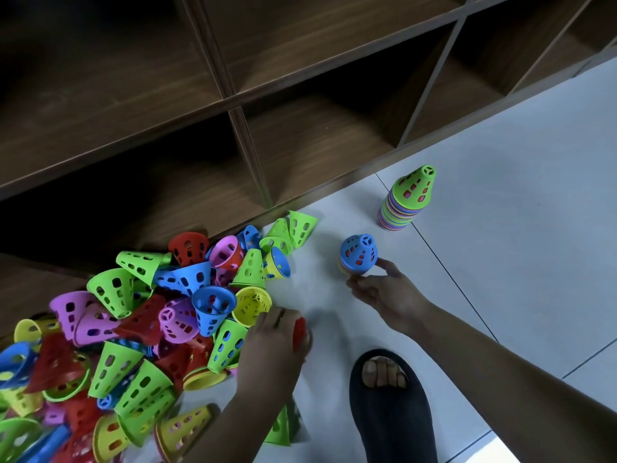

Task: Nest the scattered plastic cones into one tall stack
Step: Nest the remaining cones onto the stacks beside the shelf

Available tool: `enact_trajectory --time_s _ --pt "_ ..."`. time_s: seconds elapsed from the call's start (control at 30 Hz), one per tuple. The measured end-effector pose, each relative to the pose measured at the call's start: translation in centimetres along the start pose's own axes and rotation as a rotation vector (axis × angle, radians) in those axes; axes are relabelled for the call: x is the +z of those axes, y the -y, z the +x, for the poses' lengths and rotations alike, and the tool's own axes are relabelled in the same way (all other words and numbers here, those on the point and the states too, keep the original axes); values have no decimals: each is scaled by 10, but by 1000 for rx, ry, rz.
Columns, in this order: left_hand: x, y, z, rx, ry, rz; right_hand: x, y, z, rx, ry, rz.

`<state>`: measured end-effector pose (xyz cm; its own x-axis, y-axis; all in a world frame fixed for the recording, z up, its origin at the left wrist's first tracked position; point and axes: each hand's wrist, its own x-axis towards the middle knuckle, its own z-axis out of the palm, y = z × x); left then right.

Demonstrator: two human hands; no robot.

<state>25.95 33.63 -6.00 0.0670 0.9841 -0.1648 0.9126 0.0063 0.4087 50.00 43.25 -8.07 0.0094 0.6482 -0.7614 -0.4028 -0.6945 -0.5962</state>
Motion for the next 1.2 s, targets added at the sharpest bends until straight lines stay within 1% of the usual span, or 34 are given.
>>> enact_trajectory --time_s 0.23,0.3,0.37,0.43,0.5,0.57,0.63,0.73,0.8,0.87,1.0,1.07,1.2 --pt "8 2 6 41 0 75 16 32 27 -100 -13 -7" --pt "11 1 7 53 23 117 23 35 31 -110 -4 -12" --pt "14 3 7 75 68 154 32 31 32 -106 -48 -64" --pt "17 5 4 105 130 196 43 21 30 -113 -101 -236" --pt "17 7 2 118 160 230 55 12 27 -148 -61 -423" --pt "15 8 0 124 155 238 67 10 24 -240 2 -601" --pt "13 8 -4 133 139 249 79 15 27 -379 16 -786" --pt "11 12 -16 139 123 254 98 25 38 -571 43 -989" --pt "11 16 -24 129 132 253 106 28 47 -618 60 -1101" --pt "10 18 -30 102 140 234 110 27 55 -650 36 -1185" --pt "9 18 -38 41 153 194 107 22 63 -717 -60 -1247" --pt "8 14 -40 13 160 198 99 17 61 -725 -70 -1251" --pt "7 7 -39 -35 167 228 78 5 44 -716 -73 -1186"
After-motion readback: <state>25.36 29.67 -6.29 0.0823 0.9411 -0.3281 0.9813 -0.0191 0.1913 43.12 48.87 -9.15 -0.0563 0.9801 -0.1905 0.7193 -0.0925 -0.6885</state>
